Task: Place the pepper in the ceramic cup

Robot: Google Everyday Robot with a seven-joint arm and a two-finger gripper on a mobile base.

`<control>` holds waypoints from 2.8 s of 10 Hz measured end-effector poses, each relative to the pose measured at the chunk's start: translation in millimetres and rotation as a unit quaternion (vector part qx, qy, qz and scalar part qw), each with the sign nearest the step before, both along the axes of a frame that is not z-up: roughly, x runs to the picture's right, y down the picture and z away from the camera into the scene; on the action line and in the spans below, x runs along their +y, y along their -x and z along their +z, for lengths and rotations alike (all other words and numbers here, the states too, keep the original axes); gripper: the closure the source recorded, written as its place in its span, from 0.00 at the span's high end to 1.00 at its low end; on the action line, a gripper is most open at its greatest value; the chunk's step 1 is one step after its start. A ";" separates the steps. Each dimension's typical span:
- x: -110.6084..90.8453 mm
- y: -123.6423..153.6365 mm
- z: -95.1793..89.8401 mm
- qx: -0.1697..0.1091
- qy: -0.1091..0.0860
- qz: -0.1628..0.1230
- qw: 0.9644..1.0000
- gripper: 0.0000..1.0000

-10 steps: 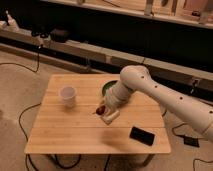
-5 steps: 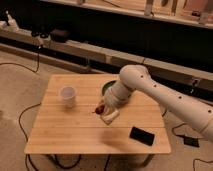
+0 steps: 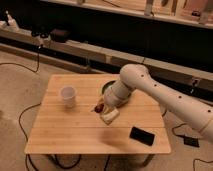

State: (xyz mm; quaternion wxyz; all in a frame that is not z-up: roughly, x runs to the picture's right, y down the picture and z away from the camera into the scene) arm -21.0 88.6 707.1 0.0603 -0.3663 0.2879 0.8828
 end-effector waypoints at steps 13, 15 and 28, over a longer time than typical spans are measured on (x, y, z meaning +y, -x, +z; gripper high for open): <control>-85.7 125.6 35.3 -0.065 0.031 0.150 0.986 0.17; -99.6 142.9 43.3 -0.079 0.039 0.161 0.983 0.17; -104.6 220.3 99.5 -0.089 0.058 0.125 0.986 0.80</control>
